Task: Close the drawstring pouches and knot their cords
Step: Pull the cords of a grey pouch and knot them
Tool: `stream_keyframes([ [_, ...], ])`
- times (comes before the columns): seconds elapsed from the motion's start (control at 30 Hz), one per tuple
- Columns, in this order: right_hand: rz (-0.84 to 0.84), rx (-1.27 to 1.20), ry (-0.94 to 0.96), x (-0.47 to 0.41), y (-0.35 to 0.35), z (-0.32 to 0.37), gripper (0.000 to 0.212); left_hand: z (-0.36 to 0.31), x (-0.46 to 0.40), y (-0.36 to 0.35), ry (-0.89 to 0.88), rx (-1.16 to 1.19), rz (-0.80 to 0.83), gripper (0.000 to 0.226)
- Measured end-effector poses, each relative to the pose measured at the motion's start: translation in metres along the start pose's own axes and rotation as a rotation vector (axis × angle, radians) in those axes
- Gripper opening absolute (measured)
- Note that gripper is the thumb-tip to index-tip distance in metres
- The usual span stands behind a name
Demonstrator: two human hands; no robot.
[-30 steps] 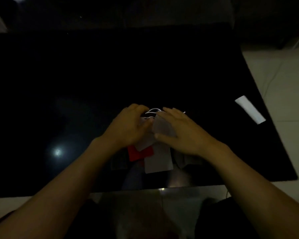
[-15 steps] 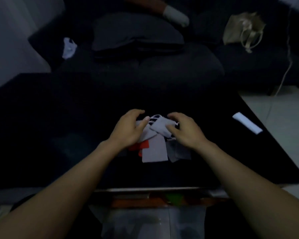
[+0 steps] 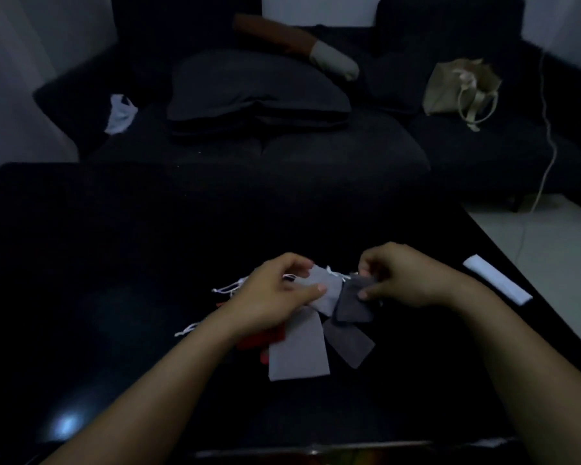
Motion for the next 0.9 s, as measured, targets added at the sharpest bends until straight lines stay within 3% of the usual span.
stream_keyframes([
  [0.07,-0.099,-0.200,0.140,-0.017,0.002,0.018,0.019,-0.014,-0.015,0.004,-0.067,0.016,0.074,0.044],
  [0.13,-0.179,-0.380,0.205,-0.033,-0.002,0.030,0.016,-0.023,-0.023,0.012,-0.084,0.058,0.080,0.034],
  [0.27,-0.295,-0.712,0.239,-0.051,-0.009,0.049,0.019,-0.022,-0.019,0.048,-0.012,0.355,-0.065,0.019],
  [0.37,-0.302,-0.907,0.208,-0.056,-0.014,0.060,0.022,-0.020,-0.011,0.076,-0.008,0.385,-0.133,0.020],
  [0.6,-0.267,-1.127,0.185,-0.066,-0.019,0.087,0.025,-0.024,0.000,0.098,-0.057,0.328,-0.271,0.015],
  [0.73,-0.324,-1.062,0.136,-0.069,-0.023,0.086,0.026,-0.013,0.007,0.109,-0.039,0.154,-0.325,0.030],
  [0.9,-0.417,-0.967,0.102,-0.063,-0.023,0.074,0.016,-0.024,0.003,0.096,-0.030,0.385,-0.257,0.041],
])
Point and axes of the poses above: each hand's wrist, its own x-axis away from the middle knuckle, its own y-axis out of the back of the hand, z = x × y, the point moved 2 cm from there along -x, towards the middle knuckle, and after that the axes turned 7 degrees about y, right-handed, at the moved point
